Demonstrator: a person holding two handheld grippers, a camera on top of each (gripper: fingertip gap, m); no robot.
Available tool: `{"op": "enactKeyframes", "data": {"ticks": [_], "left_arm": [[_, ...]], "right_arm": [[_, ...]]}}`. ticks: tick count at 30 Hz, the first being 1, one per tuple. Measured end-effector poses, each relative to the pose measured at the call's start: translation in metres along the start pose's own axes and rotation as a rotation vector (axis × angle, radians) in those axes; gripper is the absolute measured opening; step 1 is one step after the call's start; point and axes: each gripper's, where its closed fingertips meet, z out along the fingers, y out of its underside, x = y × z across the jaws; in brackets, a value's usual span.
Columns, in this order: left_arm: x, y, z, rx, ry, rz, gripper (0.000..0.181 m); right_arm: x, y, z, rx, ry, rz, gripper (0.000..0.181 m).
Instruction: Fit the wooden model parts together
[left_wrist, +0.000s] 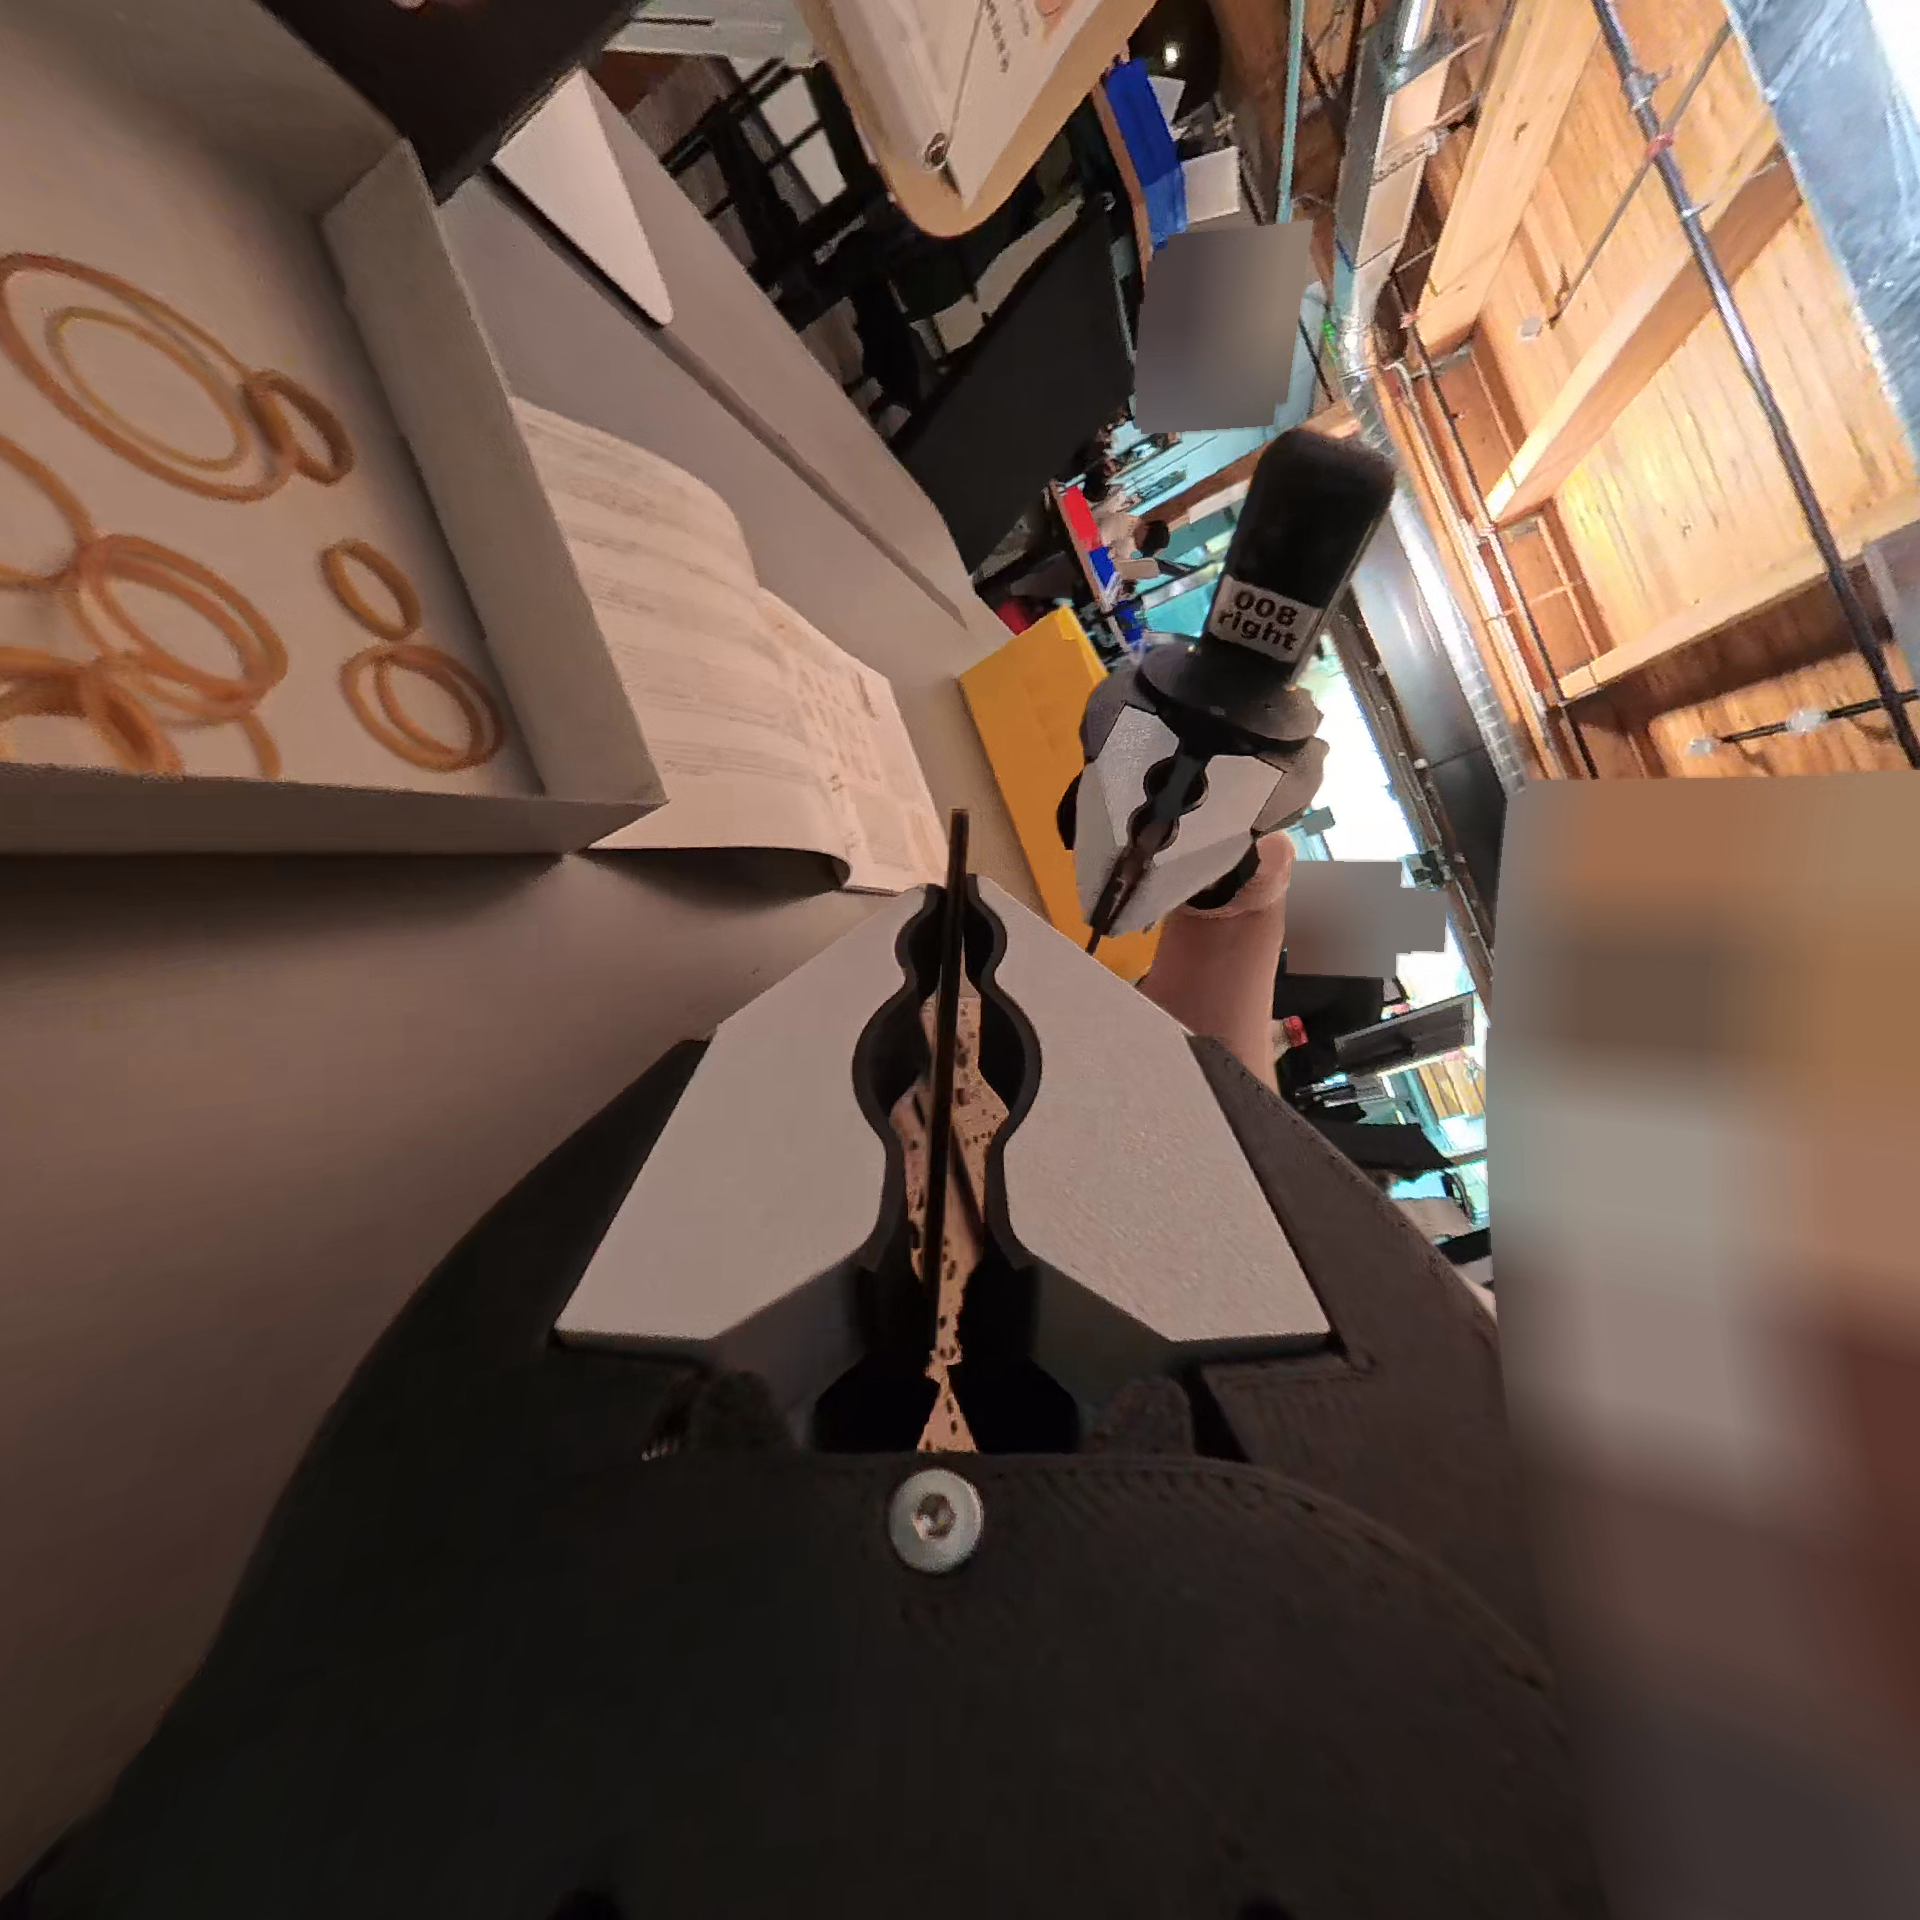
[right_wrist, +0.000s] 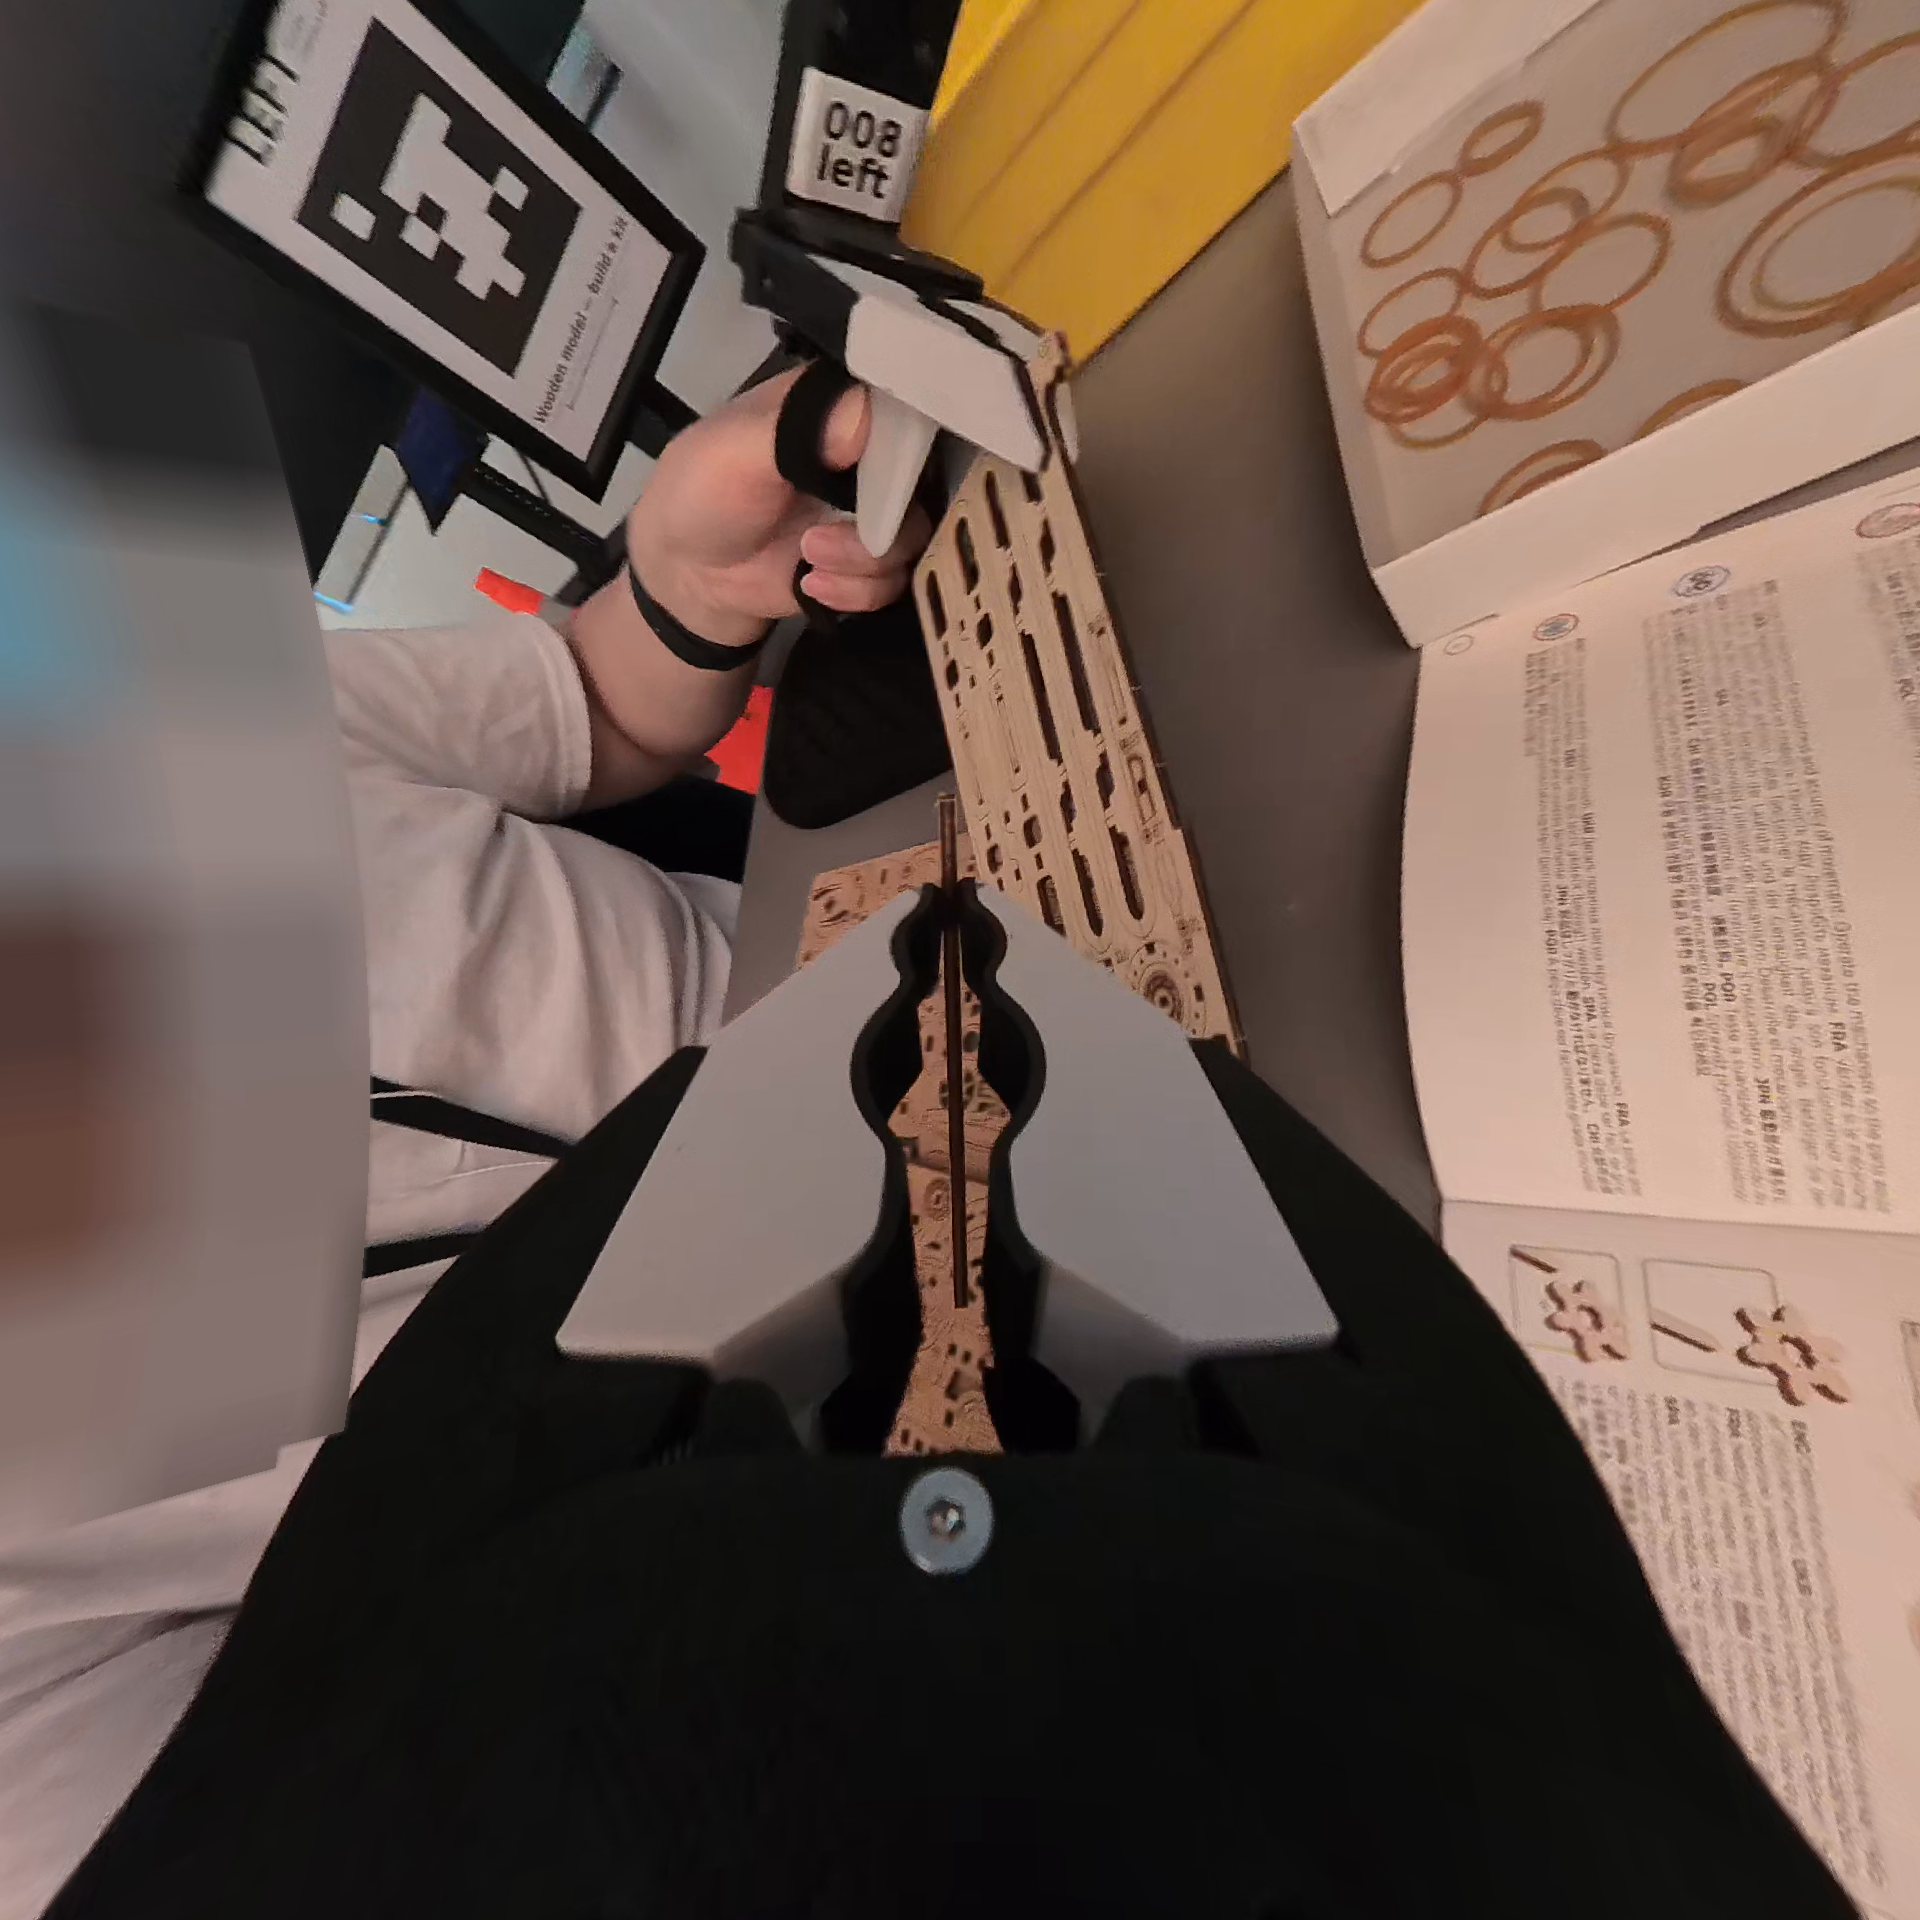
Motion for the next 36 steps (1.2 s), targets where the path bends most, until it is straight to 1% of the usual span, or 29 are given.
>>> {"op": "enactKeyframes", "data": {"ticks": [3,7,14,18,21,24,32,36], "left_arm": [[-0.007,0.008,-0.002,0.002,-0.034,0.001,0.0],[-0.013,0.012,-0.005,0.025,-0.043,-0.036,0.0],[-0.026,0.016,-0.011,0.01,-0.067,-0.107,0.0],[-0.031,0.016,-0.012,0.003,-0.089,-0.124,0.0],[-0.038,0.019,-0.013,-0.013,-0.122,-0.176,0.001],[-0.045,0.022,-0.014,-0.037,-0.178,-0.204,0.009],[-0.057,0.027,-0.022,-0.096,-0.307,-0.166,0.029],[-0.061,0.033,-0.029,-0.127,-0.366,-0.118,0.031]], "right_arm": [[0.012,-0.002,0.011,0.019,0.037,0.015,0.002],[0.033,0.001,0.017,0.023,0.115,0.057,0.002],[0.06,0.003,0.006,0.055,0.19,0.118,0.002],[0.071,0.007,0.009,0.049,0.216,0.132,0.003],[0.074,0.012,0.015,0.023,0.226,0.132,0.002],[0.075,0.015,0.019,-0.003,0.237,0.121,0.002],[0.075,0.023,0.028,-0.051,0.224,0.13,0.002],[0.075,0.027,0.031,-0.08,0.237,0.119,0.002]]}}
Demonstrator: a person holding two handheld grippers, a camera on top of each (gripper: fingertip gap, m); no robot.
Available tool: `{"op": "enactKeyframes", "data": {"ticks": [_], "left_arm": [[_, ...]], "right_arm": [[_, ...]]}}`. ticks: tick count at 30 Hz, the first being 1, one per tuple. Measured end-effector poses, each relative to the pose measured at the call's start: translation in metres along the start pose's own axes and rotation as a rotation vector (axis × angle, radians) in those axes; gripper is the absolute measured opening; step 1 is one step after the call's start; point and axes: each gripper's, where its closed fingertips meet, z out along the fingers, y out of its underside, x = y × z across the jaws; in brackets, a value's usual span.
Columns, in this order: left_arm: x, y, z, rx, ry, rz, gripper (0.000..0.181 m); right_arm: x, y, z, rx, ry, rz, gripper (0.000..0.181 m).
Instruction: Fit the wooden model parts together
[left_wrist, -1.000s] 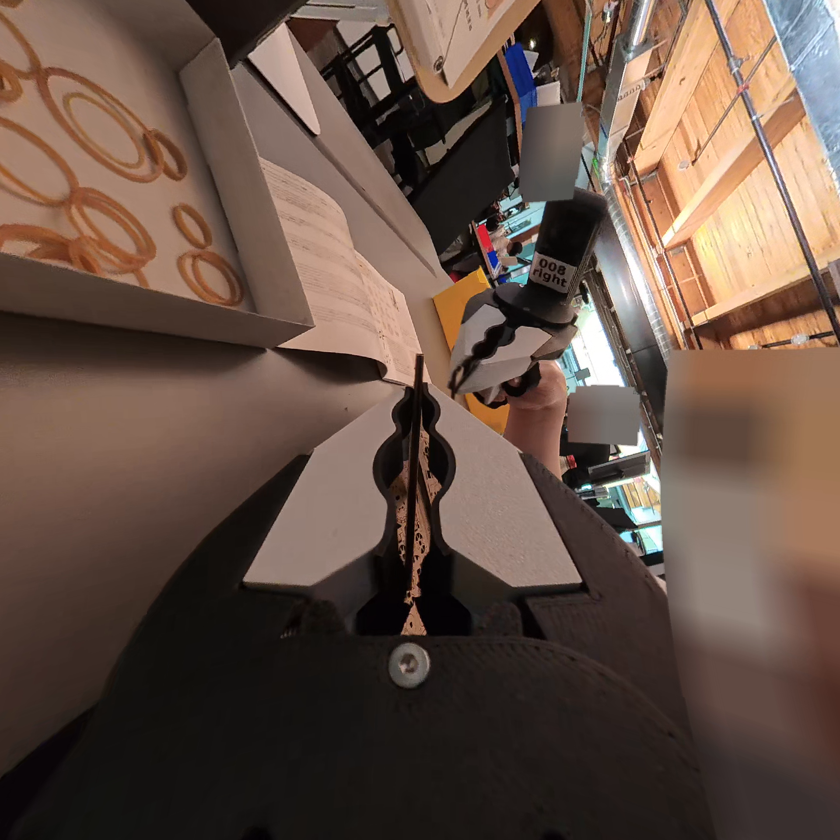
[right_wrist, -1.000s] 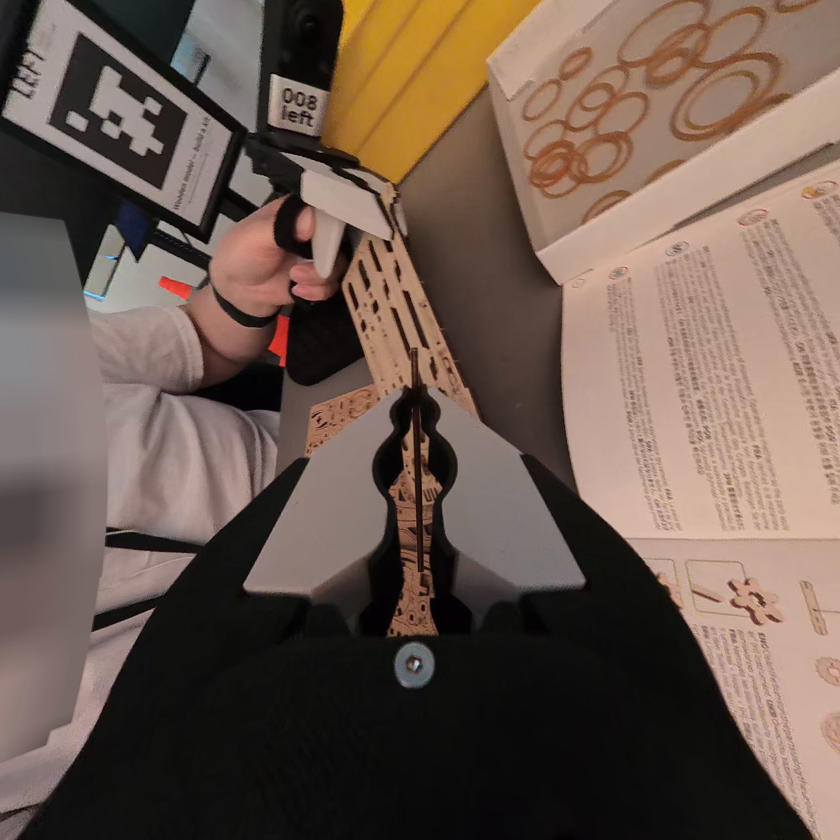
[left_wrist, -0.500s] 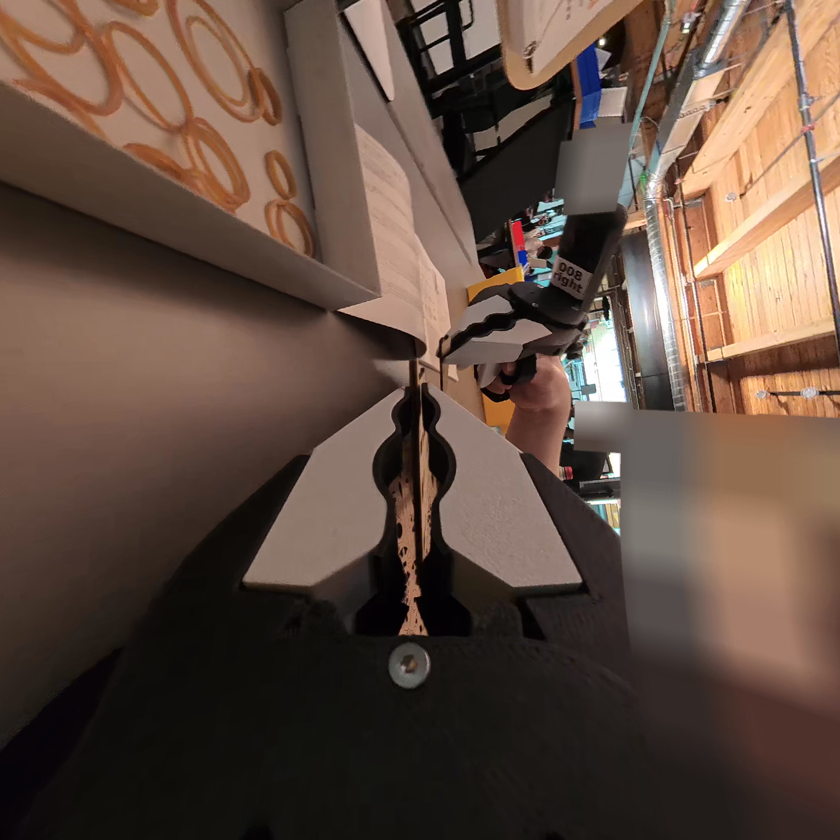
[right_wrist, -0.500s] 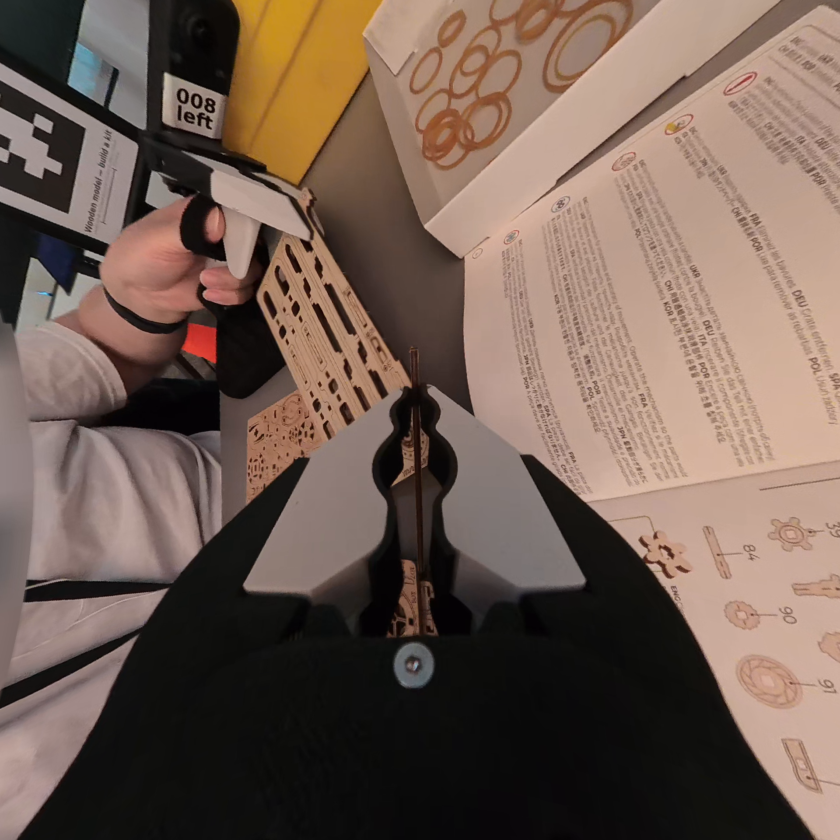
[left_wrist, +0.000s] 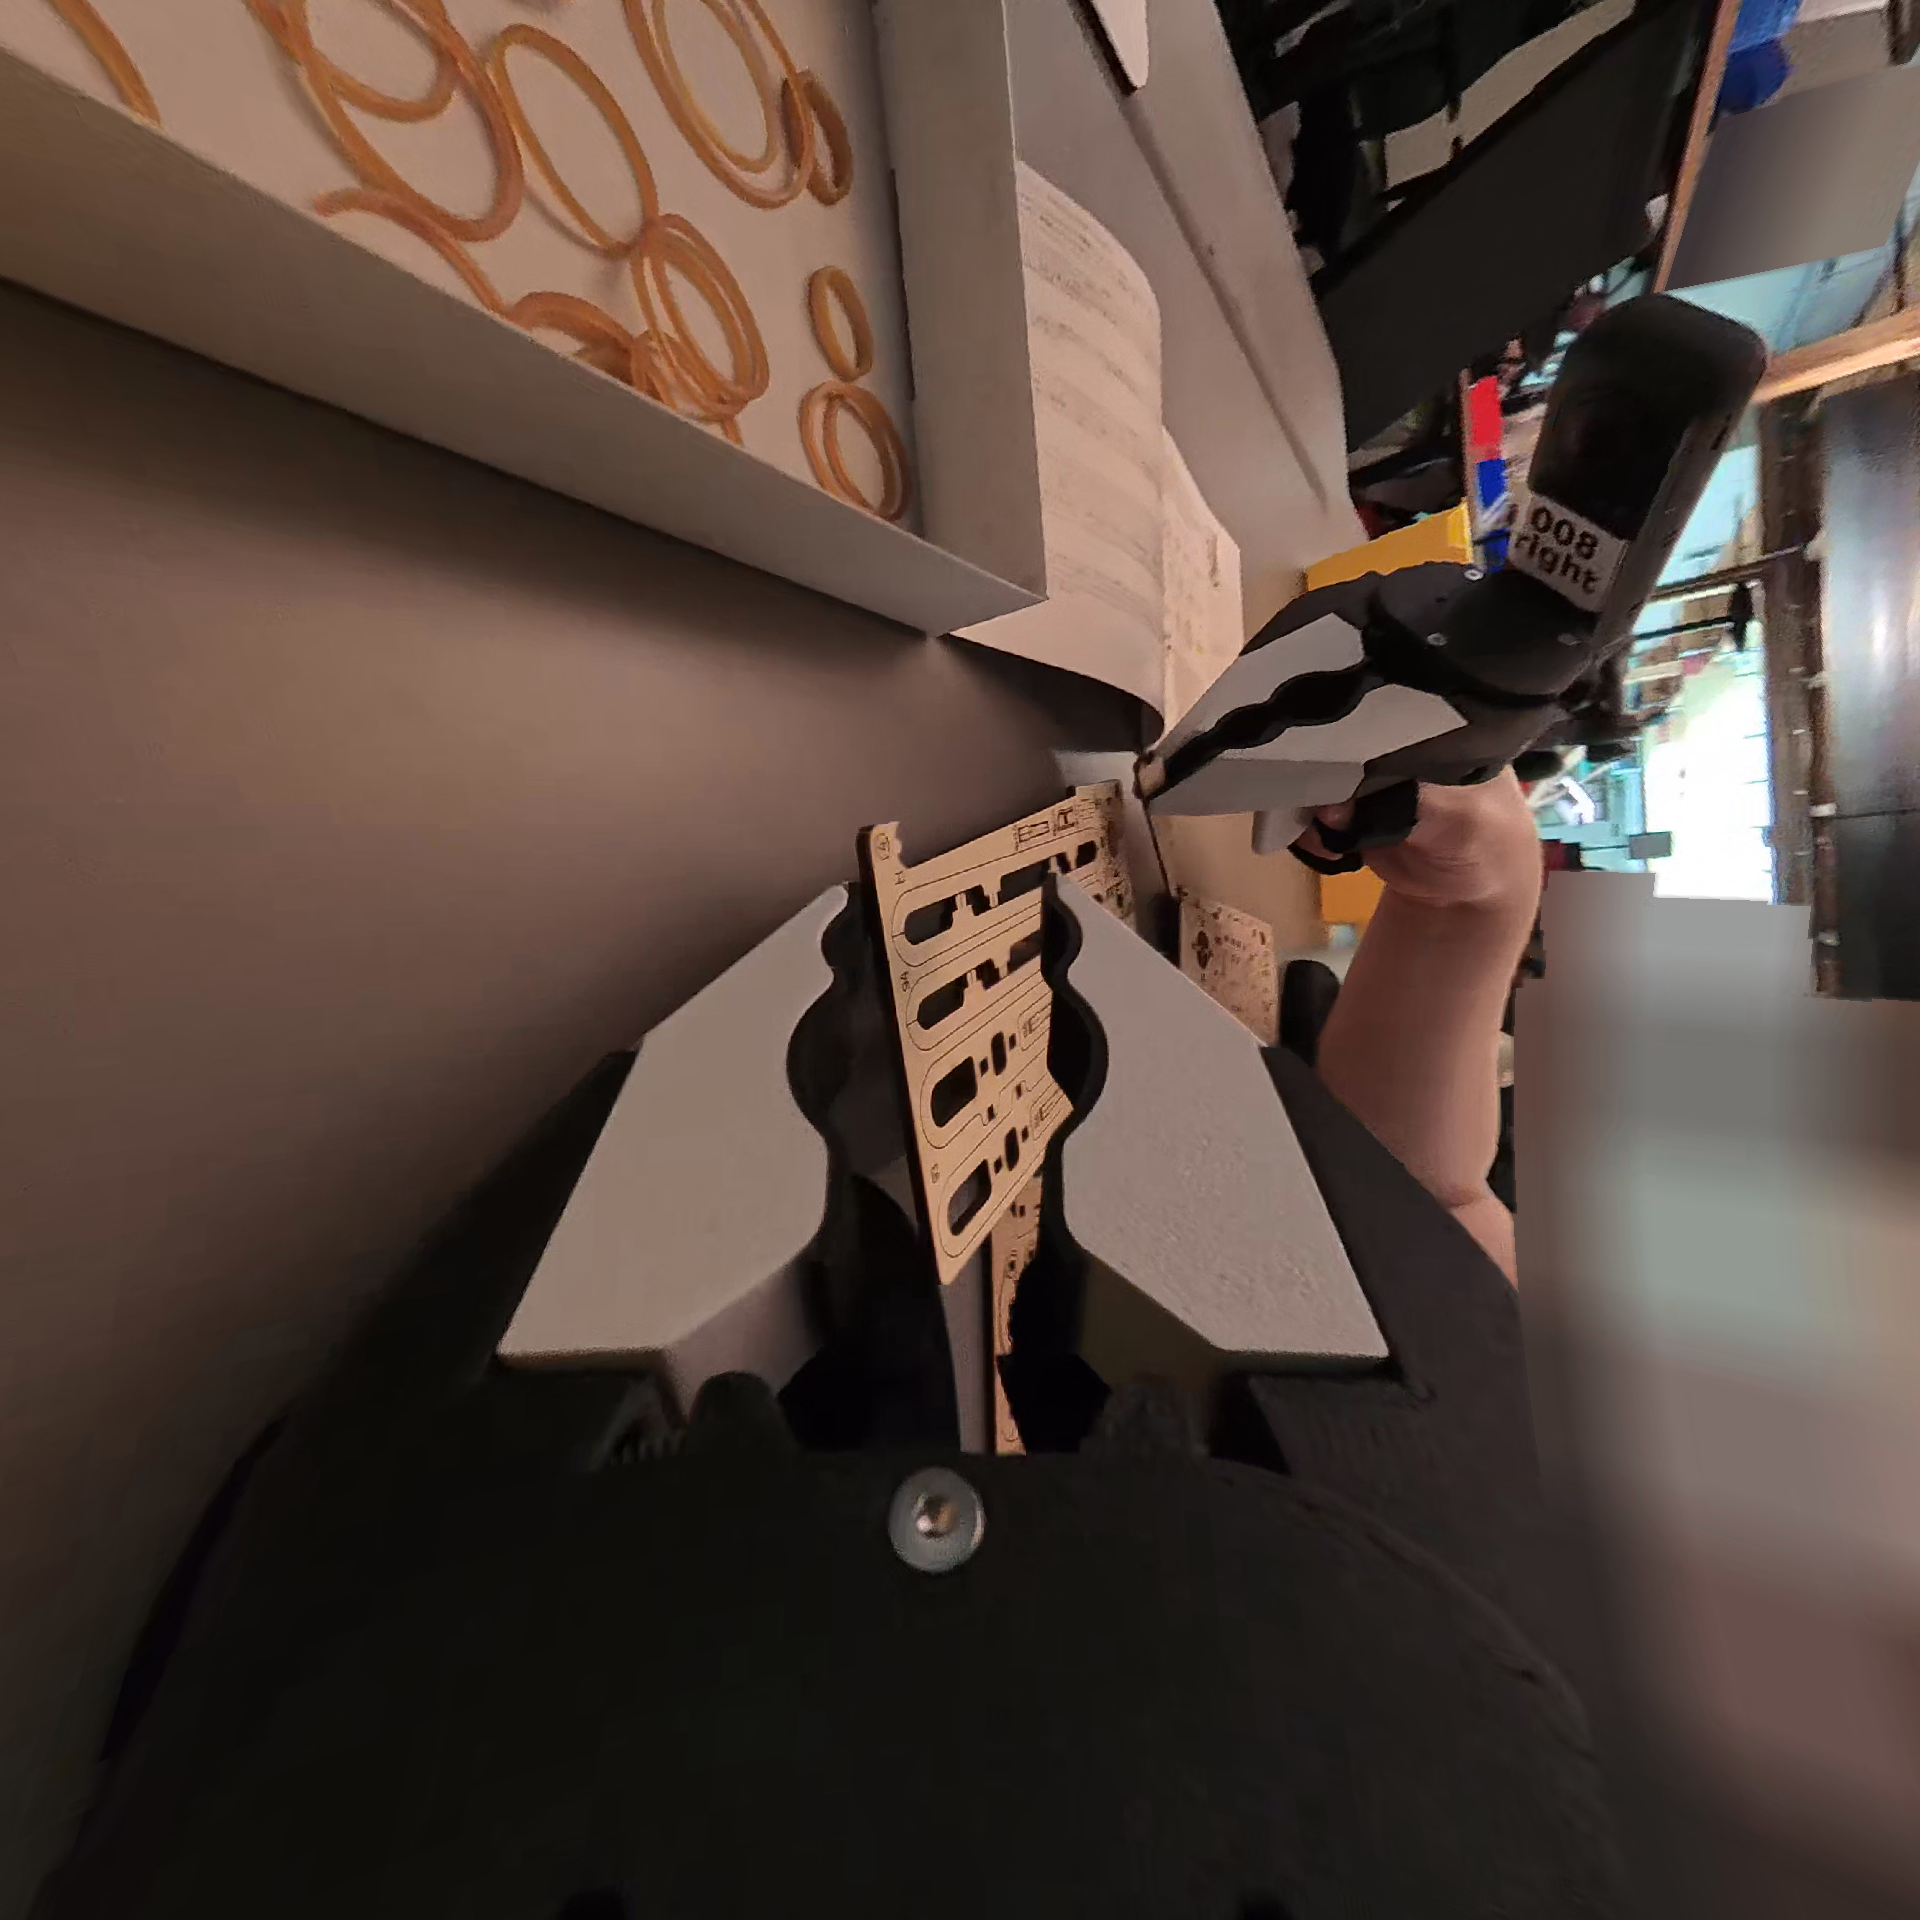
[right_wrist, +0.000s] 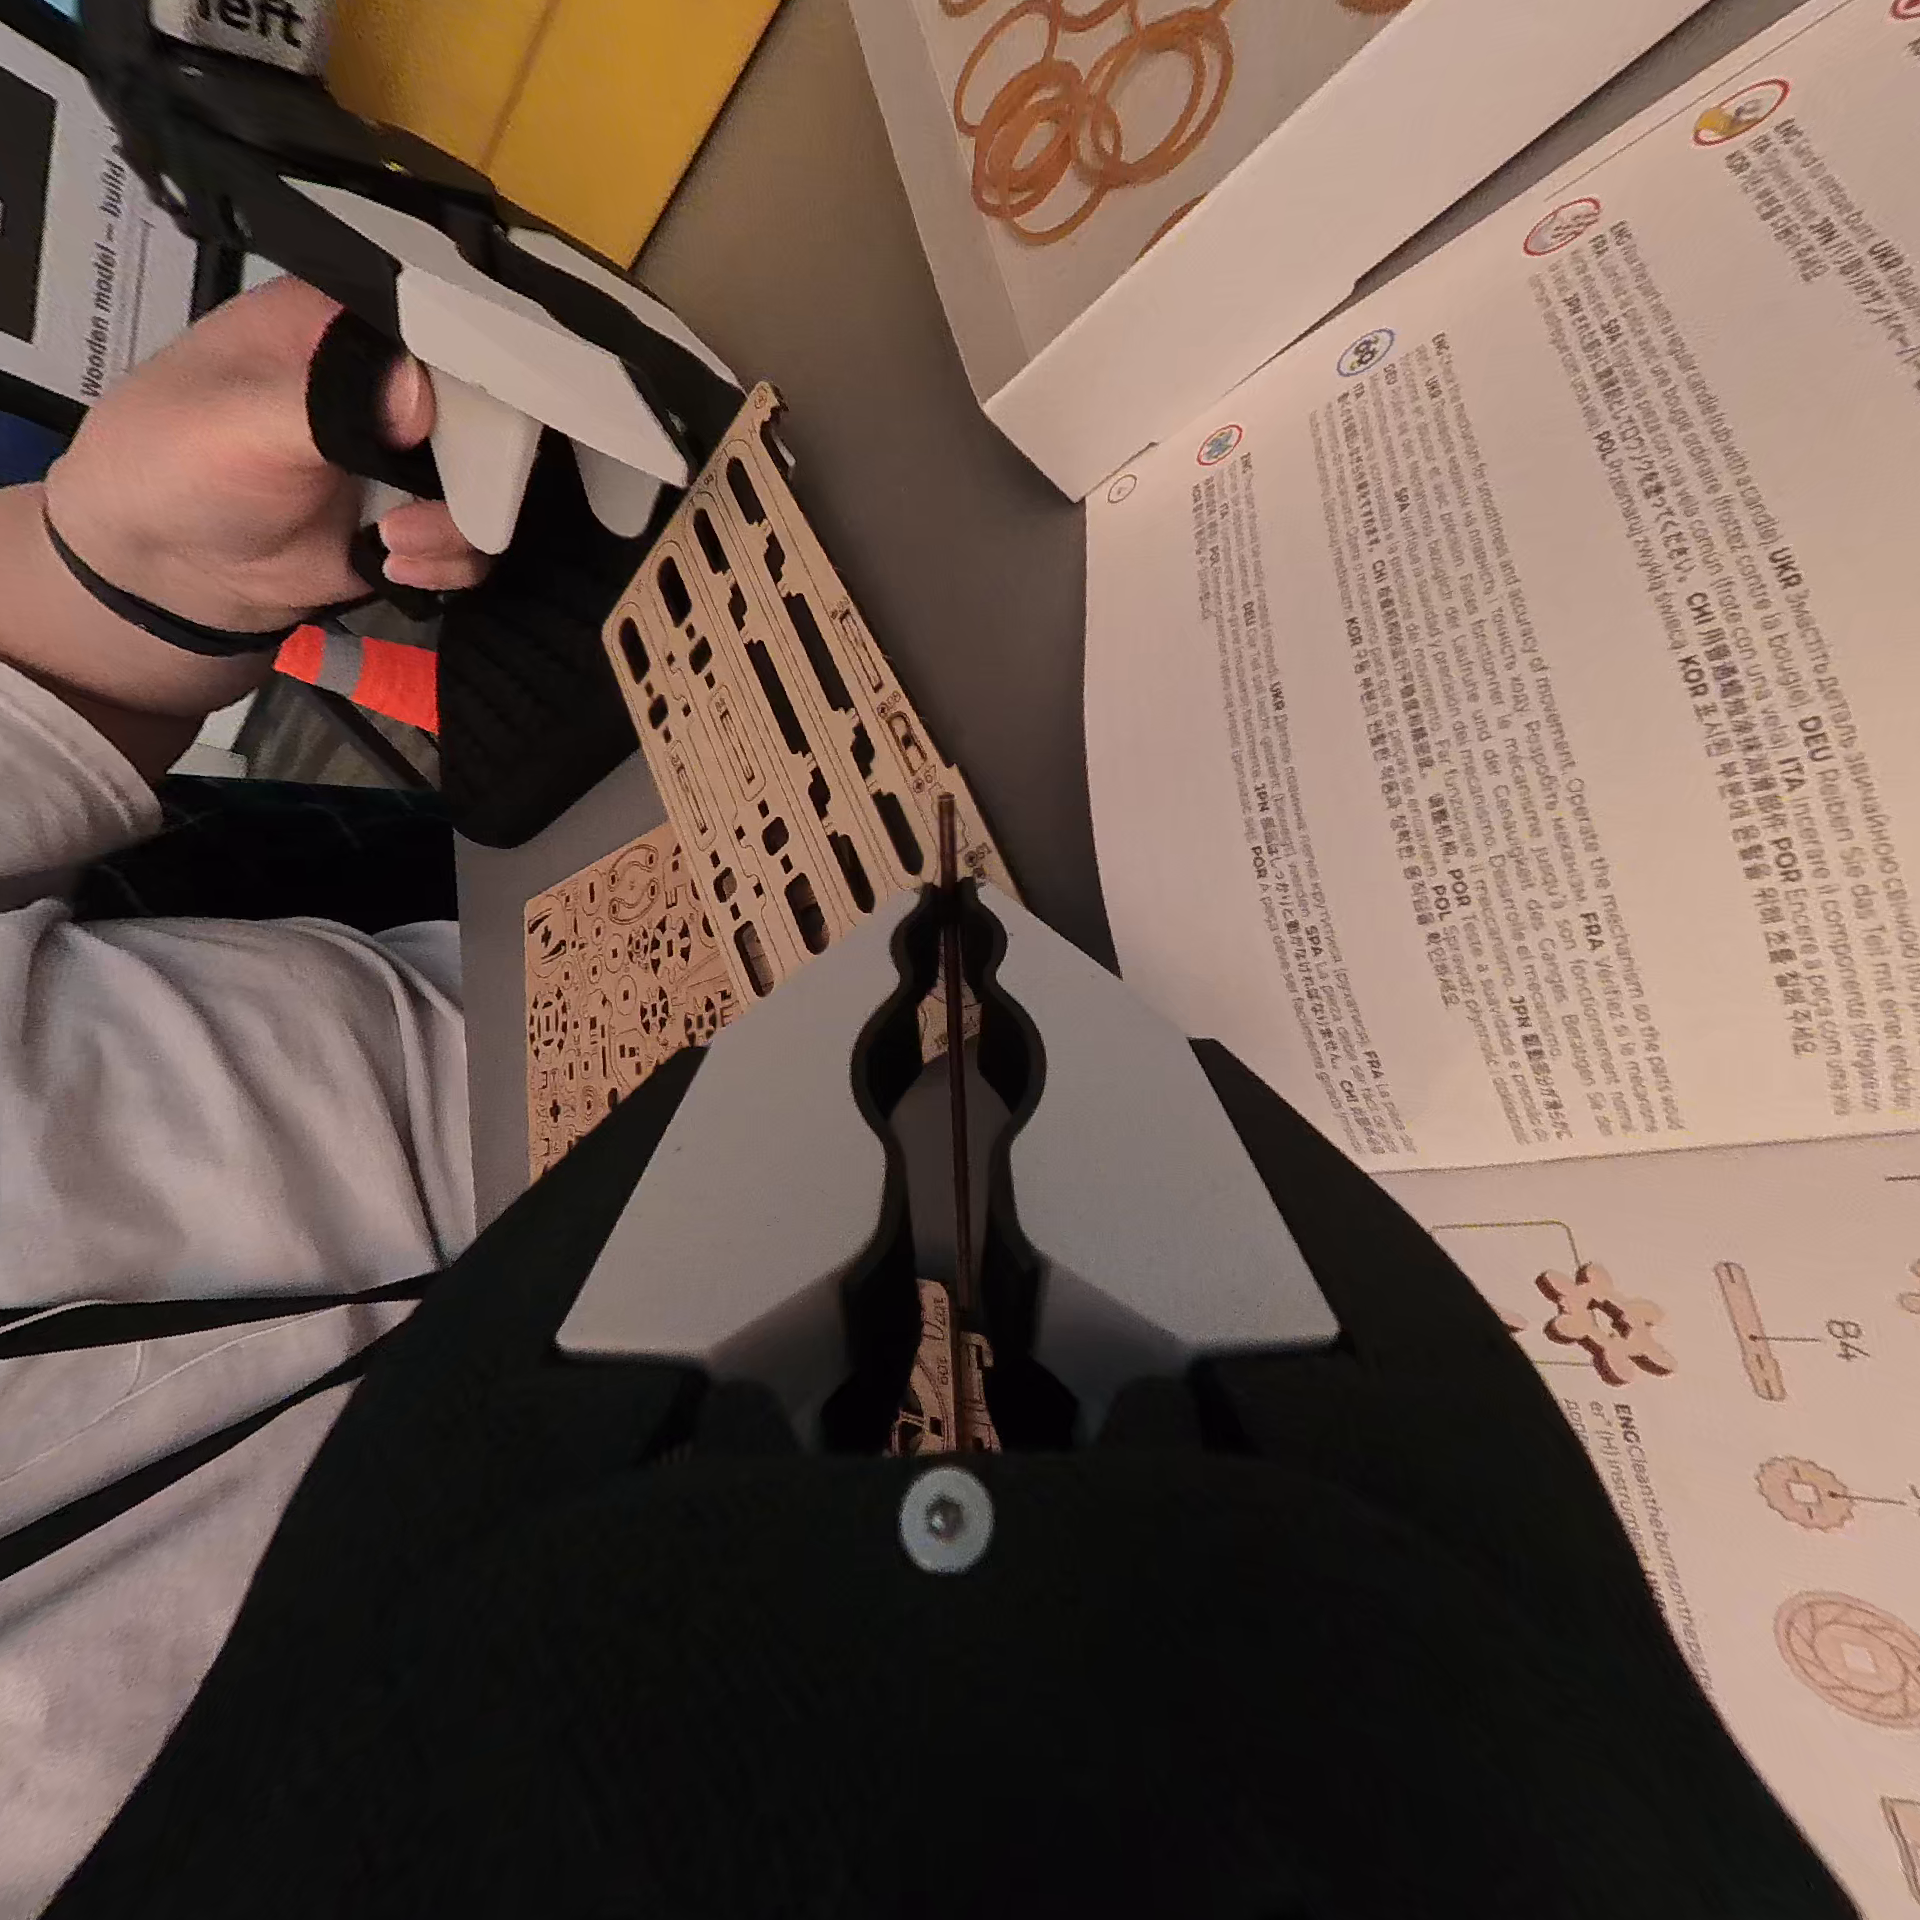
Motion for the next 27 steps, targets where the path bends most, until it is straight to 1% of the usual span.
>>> {"op": "enactKeyframes", "data": {"ticks": [4,7,9,10,11,13,16,19,21,23,27], "left_arm": [[0.0,-0.008,-0.01,0.037,-0.077,0.122,0.033],[0.01,-0.014,-0.016,0.072,-0.132,0.284,0.031],[0.022,-0.019,-0.02,0.108,-0.143,0.398,0.03],[0.034,-0.02,-0.02,0.118,-0.11,0.454,0.027],[0.05,-0.018,-0.018,0.118,-0.043,0.509,0.022],[0.085,-0.009,-0.013,0.098,0.101,0.628,0.023],[0.125,0.004,-0.007,0.076,0.227,0.826,0.027],[0.164,0.01,-0.015,0.125,0.364,0.966,0.026],[0.184,0.016,-0.023,0.145,0.433,1.041,0.023],[0.194,0.022,-0.027,0.139,0.458,1.108,0.022],[0.199,0.024,-0.025,0.166,0.383,1.231,0.017]], "right_arm": [[0.0,0.002,0.002,-0.017,-0.001,-0.001,0.002],[-0.003,0.002,0.0,-0.021,0.001,-0.013,0.002],[-0.015,-0.003,-0.006,-0.004,-0.026,-0.058,0.002],[-0.03,-0.009,-0.01,0.019,-0.075,-0.107,0.002],[-0.047,-0.014,-0.016,0.044,-0.127,-0.157,0.002],[-0.077,-0.024,-0.028,0.093,-0.189,-0.248,0.002],[-0.108,-0.033,-0.044,0.157,-0.205,-0.353,0.002],[-0.132,-0.039,-0.058,0.215,-0.224,-0.434,0.002],[-0.144,-0.04,-0.066,0.239,-0.236,-0.476,0.002],[-0.152,-0.041,-0.071,0.258,-0.241,-0.502,0.002],[-0.163,-0.04,-0.074,0.261,-0.244,-0.537,0.002]]}}
